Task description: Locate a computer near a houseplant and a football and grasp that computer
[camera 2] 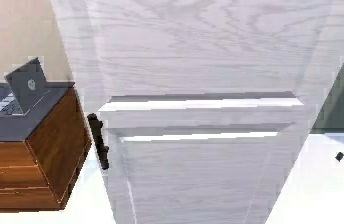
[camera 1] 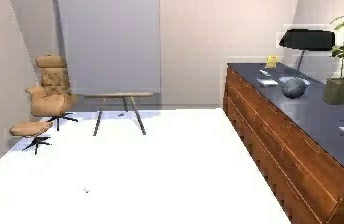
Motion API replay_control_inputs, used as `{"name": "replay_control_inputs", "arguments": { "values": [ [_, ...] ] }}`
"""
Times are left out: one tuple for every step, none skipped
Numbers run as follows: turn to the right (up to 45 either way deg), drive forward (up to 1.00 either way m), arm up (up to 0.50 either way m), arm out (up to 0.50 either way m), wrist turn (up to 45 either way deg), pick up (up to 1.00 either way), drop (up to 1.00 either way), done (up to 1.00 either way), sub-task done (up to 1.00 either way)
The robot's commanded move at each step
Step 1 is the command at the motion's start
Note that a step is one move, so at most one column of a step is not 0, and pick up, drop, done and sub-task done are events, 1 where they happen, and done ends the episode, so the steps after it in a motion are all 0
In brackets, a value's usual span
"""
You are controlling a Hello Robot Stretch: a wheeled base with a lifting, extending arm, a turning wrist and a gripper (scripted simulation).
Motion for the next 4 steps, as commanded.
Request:
{"name": "replay_control_inputs", "arguments": {
  "values": [
    [12.0,0.0,0.0,0.0,0.0,0.0,0.0,0.0,0.0],
    [0.0,0.7,0.0,0.0,0.0,0.0,0.0,0.0,0.0],
    [-27.0,0.0,0.0,0.0,0.0,0.0,0.0,0.0,0.0],
    [45.0,0.0,0.0,0.0,0.0,0.0,0.0,0.0,0.0]
  ]
}}
